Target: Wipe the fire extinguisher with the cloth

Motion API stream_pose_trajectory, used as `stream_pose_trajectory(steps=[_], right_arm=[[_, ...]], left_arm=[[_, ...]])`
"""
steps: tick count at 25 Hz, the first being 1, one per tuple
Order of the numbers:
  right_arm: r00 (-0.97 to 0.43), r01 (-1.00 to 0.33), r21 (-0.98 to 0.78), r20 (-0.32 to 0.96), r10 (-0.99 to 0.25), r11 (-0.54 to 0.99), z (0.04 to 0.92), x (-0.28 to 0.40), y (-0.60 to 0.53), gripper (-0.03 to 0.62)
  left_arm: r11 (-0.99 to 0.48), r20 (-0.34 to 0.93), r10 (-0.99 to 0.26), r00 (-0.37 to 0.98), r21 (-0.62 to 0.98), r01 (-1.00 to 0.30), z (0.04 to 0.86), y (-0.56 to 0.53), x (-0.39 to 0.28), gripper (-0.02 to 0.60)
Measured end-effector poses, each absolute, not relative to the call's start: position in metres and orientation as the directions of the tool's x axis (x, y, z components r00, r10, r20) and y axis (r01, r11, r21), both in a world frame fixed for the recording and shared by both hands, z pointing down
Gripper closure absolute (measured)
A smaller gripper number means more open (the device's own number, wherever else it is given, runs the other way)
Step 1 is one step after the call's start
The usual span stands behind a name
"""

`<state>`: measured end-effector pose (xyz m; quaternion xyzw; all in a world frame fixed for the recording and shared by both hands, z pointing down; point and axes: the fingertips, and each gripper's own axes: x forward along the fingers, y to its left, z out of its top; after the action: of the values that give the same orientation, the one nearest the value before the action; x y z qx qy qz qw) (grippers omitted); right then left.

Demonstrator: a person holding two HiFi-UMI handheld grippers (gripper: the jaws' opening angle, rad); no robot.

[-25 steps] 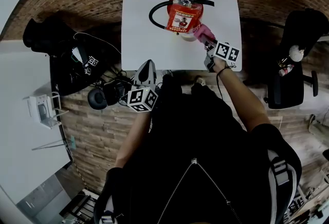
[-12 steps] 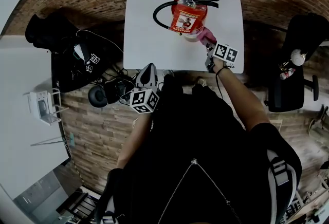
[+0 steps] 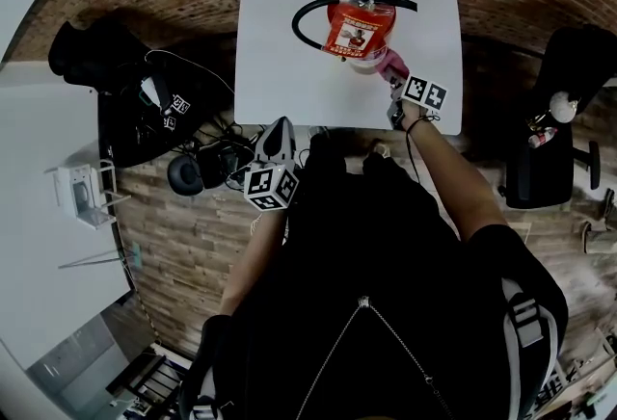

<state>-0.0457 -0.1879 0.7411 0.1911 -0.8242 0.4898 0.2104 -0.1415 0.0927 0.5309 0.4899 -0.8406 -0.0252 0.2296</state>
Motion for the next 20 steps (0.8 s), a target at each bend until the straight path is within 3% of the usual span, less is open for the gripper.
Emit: stream_pose_trajectory(steps=[20], right_arm=[[-0.688, -0.711, -0.613, 0.707, -0.164, 0.344, 0.823, -0.045, -0.179, 0.477]], left_arm=[[0.478, 0.402, -0.841, -0.362, 0.237, -0.846, 0.525, 0.111, -0.203, 0.575]])
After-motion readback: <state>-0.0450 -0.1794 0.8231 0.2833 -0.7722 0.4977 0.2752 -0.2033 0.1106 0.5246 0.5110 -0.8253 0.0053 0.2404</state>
